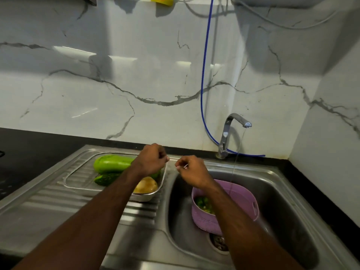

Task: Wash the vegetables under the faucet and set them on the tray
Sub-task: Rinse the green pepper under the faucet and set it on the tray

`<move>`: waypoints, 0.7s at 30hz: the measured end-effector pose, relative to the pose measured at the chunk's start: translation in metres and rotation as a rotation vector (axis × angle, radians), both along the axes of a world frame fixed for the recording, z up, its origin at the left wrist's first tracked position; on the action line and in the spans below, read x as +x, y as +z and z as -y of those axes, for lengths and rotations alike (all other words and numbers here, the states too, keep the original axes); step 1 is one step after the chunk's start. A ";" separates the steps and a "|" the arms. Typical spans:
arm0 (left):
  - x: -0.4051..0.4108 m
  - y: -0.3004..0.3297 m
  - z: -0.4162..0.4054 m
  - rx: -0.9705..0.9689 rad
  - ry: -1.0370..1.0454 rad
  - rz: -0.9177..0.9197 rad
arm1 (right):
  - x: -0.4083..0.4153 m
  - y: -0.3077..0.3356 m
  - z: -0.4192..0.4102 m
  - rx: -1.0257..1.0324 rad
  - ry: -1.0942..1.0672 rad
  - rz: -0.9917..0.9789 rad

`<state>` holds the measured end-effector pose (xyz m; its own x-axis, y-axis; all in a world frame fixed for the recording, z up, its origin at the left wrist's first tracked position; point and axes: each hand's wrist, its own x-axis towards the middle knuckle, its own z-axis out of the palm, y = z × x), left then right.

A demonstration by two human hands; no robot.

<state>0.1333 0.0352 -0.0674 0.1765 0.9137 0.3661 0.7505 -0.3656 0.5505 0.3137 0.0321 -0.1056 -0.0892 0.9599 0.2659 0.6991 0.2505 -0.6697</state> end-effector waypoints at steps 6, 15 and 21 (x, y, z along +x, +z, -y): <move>0.088 -0.008 -0.013 -0.011 -0.095 0.081 | 0.069 -0.021 -0.004 -0.030 -0.148 -0.053; 0.167 -0.090 -0.029 -0.179 -0.027 0.257 | 0.134 -0.093 -0.019 -0.182 -0.240 0.042; 0.166 -0.133 -0.048 -0.273 0.134 0.350 | 0.131 -0.147 -0.038 -0.436 0.088 0.234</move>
<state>0.2998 0.0835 -0.2003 -0.0410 0.9913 0.1253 0.5329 -0.0844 0.8419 0.4447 0.0697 -0.2531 -0.1838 0.9634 -0.1950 0.8321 0.0469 -0.5527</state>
